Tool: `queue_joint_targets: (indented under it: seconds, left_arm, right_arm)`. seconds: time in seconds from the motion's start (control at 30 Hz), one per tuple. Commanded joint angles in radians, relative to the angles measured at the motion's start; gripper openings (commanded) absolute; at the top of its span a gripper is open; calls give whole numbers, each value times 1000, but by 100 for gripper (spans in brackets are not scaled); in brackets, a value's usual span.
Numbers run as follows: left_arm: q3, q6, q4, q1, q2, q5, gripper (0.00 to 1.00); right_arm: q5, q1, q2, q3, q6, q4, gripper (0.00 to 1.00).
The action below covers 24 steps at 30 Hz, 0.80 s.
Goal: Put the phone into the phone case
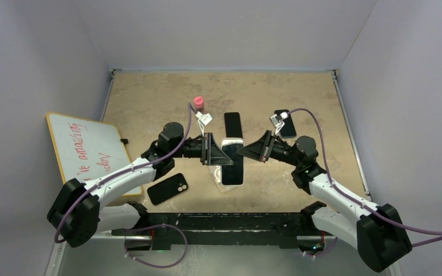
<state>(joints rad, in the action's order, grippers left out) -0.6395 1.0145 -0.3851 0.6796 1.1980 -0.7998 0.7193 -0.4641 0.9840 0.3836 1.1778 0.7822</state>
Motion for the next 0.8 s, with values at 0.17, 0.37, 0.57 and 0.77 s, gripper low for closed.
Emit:
queue_joint_targets:
  seconds: [0.17, 0.37, 0.57, 0.77]
  left_arm:
    - [-13, -3, -45, -3, -53, -7, 24]
    - [17, -43, 94, -2, -101, 43, 43]
    - [63, -44, 107, -3, -121, 45, 40]
    - [75, -61, 138, -3, -107, 56, 19]
  right_arm:
    - [-20, -2, 9, -17, 102, 149, 0]
    - [-132, 1, -35, -25, 143, 108, 0]
    - [-232, 2, -43, -60, 198, 104, 0]
    - [-256, 2, -22, -69, 216, 99, 0]
